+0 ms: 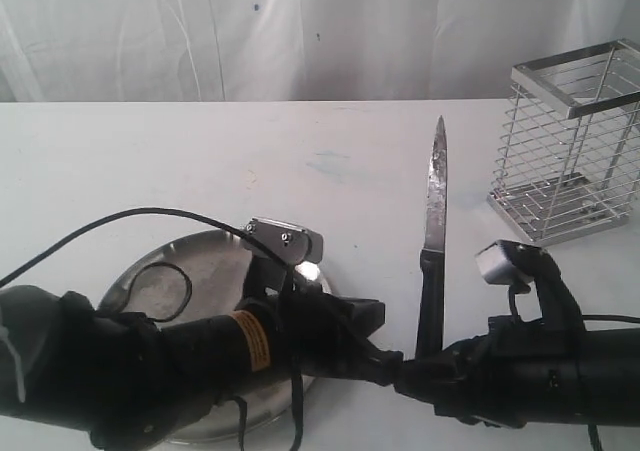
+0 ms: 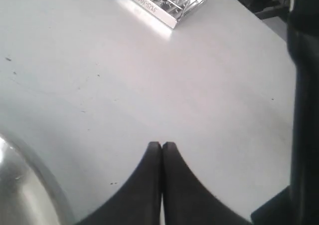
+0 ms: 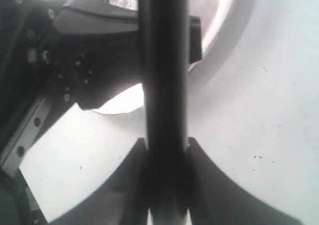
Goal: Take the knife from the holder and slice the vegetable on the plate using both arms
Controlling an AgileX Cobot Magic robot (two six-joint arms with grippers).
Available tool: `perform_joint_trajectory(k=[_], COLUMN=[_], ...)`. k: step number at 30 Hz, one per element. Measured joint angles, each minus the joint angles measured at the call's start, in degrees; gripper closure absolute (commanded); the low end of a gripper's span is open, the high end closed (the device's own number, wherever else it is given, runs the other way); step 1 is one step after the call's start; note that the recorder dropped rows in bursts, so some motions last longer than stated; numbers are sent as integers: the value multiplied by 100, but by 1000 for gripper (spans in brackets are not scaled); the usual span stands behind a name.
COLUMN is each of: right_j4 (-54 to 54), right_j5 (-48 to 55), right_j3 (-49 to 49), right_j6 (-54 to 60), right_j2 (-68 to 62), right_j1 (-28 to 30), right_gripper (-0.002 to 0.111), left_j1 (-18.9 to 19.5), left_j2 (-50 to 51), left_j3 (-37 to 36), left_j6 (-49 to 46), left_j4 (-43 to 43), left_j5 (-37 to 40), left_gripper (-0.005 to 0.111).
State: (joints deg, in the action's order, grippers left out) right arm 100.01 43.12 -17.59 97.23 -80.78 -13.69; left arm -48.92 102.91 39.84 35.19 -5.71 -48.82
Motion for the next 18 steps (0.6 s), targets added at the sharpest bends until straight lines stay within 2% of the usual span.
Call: perform_joint_trajectory(k=[5,9,13,16,18], right_j4=[-103,-793,-2394,-4205,-5492], right_j5=[-218,-783,-975,-1020,-940], right_j3=[0,-30,-457,-1007,-1476], right_j6=[-459,-1318,-3057,-4858,-6190], right_j2=[310,579,656,656,656], right_j1=[0,-65,-537,-1003,-1300], right_gripper=[108,108,108,108,108], left_j1=[394,885,1231,1518,1844], left_j2=[-812,-1624,-2474,-3082,-3416], left_j3=[0,0,0,0,0], left_j6=[-1200,-2614,-3584,-3968,-3997], left_j4=[36,36,55,40,40], left_j5=[1032,2026,3163,3919,4151], left_gripper=[107,107,107,107,107])
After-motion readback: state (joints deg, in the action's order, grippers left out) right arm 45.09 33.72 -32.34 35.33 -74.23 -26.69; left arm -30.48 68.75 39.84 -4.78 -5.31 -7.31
